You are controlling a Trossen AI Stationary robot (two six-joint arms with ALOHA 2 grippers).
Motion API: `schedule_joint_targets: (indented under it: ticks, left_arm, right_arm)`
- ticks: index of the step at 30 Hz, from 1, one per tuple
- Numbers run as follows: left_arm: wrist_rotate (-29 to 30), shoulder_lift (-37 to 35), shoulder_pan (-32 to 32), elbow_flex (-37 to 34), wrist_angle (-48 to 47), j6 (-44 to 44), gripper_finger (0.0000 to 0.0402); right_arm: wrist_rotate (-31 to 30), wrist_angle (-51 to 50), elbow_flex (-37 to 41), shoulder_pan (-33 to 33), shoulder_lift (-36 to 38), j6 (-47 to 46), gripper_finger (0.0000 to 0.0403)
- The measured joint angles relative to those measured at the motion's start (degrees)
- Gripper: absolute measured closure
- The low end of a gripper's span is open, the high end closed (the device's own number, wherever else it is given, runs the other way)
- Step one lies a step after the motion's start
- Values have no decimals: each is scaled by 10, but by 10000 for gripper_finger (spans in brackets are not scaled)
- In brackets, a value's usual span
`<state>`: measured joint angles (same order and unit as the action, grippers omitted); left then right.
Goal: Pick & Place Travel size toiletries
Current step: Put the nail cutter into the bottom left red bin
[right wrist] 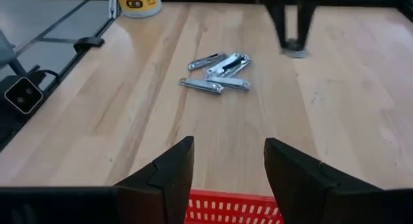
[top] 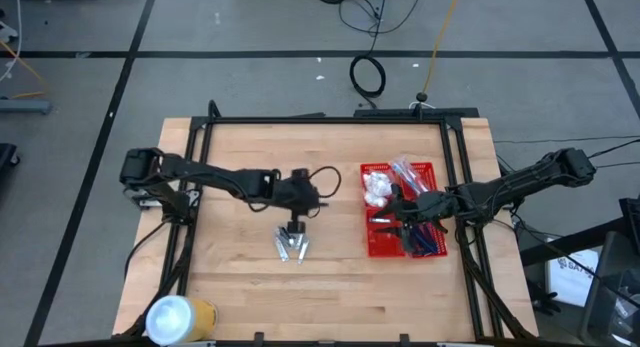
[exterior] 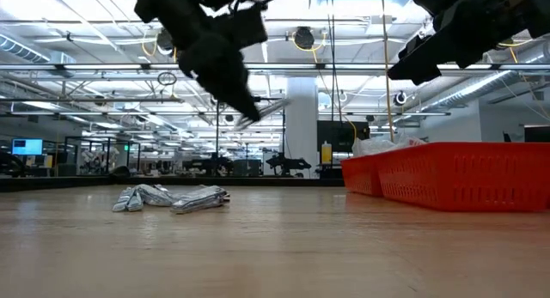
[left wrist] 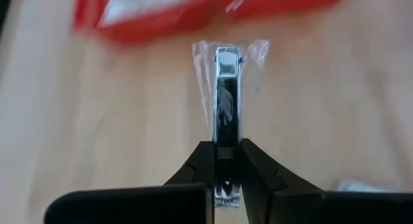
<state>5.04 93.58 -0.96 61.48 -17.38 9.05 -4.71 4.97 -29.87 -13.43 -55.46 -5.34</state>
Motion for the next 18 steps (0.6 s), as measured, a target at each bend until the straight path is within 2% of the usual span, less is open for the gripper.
schedule_joint_targets:
  ticks: [2, 5, 9, 12, 15, 18]
  left_arm:
    - [-43, 3, 5, -9, 57, 33, 374]
    - [-78, 6, 20, -26, 151, 60, 373]
    - [-117, 6, 44, -53, 279, 65, 373]
    - [-138, 6, 58, -81, 410, 54, 373]
    - [-148, 6, 65, -101, 490, 53, 373]
    - [-156, 6, 67, -104, 542, 53, 371]
  right_arm:
    - [-6, 0, 2, 0, 0, 1, 227]
    - [-41, 1, 13, 0, 1, 2, 227]
    - [-108, 5, 27, 0, 1, 10, 227]
    - [-153, 21, 28, 6, 1, 33, 227]
    - [-179, 66, 29, 20, 1, 51, 227]
    - [-178, 172, 52, 36, 0, 76, 227]
